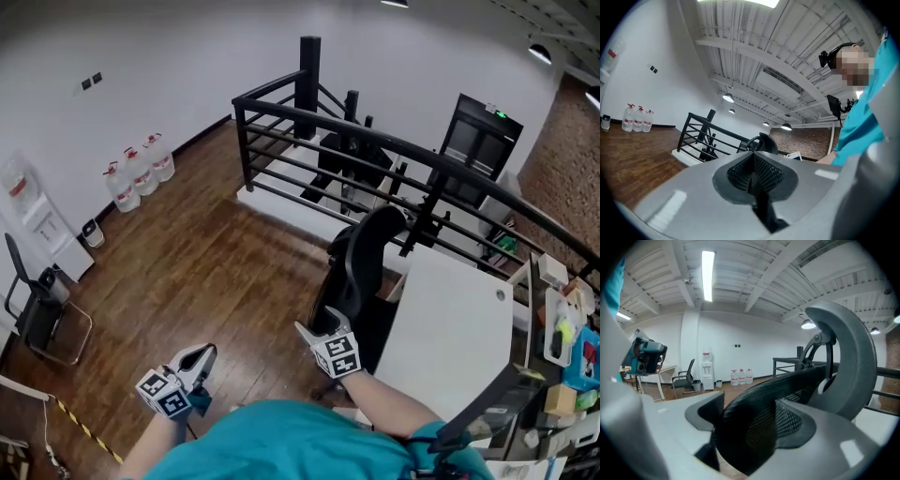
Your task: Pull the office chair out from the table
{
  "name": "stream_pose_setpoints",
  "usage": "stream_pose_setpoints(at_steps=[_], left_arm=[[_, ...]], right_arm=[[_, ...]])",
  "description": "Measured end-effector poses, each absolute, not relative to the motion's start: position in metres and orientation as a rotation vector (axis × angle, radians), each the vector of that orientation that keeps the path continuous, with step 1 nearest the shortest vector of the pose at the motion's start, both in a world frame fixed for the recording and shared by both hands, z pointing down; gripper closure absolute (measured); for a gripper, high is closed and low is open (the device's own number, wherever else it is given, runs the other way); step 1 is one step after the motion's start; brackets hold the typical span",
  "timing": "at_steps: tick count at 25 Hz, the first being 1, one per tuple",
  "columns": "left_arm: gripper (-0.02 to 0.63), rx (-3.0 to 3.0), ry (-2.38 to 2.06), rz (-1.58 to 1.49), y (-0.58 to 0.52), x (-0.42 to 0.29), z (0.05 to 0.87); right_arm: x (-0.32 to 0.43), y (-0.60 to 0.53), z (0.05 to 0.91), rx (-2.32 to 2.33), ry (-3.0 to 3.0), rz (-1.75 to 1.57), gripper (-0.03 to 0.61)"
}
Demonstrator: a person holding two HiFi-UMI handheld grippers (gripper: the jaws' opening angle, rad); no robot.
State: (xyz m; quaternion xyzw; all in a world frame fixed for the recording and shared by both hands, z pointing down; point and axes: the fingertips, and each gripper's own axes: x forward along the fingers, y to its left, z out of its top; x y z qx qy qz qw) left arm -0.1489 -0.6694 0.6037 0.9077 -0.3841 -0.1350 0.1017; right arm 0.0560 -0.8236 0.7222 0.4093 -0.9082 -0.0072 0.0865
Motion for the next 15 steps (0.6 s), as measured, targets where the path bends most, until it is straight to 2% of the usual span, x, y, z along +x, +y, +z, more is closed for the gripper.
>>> stream_pose_setpoints(at_steps=[15], left_arm=[[0.594, 2.691, -1.158, -0.403, -0.677, -0.302, 0.580]], right_arm=[[-0.020, -0.880, 0.721, 1.275, -2.643, 0.038, 0.264]])
